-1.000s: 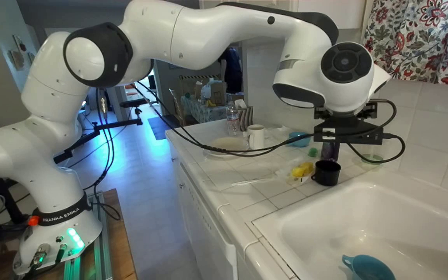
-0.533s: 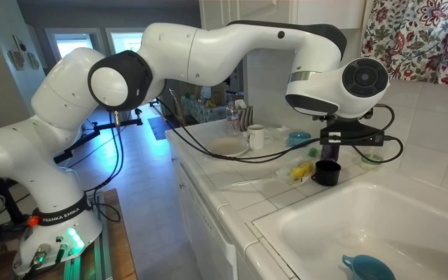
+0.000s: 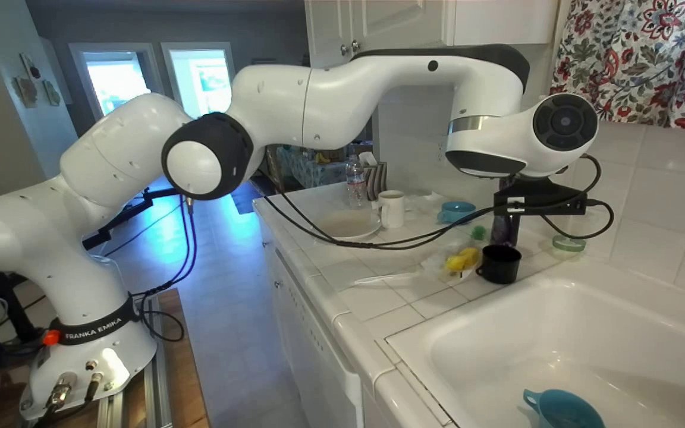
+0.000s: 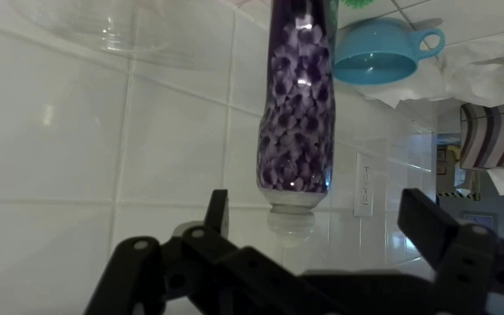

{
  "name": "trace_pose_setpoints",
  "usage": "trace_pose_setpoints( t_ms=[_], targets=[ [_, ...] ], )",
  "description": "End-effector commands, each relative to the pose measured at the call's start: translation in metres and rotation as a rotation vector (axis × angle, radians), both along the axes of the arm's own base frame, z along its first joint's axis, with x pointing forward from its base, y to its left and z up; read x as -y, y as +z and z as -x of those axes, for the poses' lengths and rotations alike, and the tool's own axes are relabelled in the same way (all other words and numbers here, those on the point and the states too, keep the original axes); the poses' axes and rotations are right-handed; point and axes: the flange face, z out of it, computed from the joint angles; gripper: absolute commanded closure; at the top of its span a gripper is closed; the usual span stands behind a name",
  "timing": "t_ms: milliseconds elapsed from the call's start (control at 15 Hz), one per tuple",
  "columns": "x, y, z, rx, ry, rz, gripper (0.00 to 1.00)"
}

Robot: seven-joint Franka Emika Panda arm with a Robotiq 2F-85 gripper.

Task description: Pour some dishwashing liquid in the sink.

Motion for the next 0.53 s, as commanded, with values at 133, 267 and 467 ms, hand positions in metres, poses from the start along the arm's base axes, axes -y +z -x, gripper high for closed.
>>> trace_pose_setpoints(
  t_ms=[133,267,467],
  targets=[
    [-0.011,-0.005,-0.014,0.003,0.039,-0.019,0.00],
    [-0.013,-0.009,-0.015,0.000,0.041,-0.023,0.00],
    [-0.016,-0.014,-0.018,-0.005,0.045,-0.028,0.00]
  ],
)
